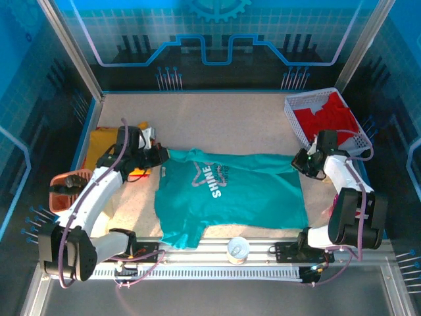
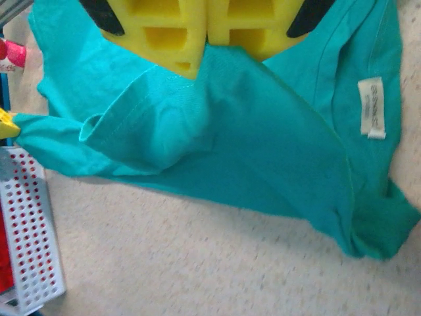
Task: Fold and stack the t-shirts
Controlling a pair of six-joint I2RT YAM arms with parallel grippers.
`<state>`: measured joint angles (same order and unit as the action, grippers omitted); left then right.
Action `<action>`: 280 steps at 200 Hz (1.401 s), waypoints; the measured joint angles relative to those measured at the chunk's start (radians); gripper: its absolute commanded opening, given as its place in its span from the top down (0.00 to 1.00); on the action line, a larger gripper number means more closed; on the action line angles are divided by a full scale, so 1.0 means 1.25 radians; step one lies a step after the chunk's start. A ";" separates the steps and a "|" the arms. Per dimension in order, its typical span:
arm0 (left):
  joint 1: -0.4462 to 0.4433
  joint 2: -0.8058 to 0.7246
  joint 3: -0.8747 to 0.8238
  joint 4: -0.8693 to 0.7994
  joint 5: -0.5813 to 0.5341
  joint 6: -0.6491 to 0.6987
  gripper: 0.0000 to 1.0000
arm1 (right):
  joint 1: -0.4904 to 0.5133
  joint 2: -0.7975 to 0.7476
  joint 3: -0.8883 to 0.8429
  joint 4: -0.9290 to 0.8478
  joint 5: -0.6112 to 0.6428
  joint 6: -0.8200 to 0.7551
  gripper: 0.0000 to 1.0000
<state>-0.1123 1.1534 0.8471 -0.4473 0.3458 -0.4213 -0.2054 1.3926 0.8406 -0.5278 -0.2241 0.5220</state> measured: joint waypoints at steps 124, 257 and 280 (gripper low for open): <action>0.000 -0.022 -0.103 -0.085 -0.007 -0.019 1.00 | -0.030 0.066 -0.003 -0.006 0.021 -0.025 1.00; -0.052 0.042 -0.115 -0.236 -0.197 -0.131 0.60 | -0.029 0.082 0.005 -0.042 0.048 -0.046 0.22; -0.052 0.040 -0.077 -0.224 -0.215 -0.125 0.61 | -0.014 0.056 0.018 -0.057 0.046 -0.048 0.19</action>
<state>-0.1780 1.2037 0.7509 -0.7277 0.0772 -0.5774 -0.2234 1.4631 0.8627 -0.5987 -0.1669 0.4622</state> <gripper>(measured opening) 0.397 0.803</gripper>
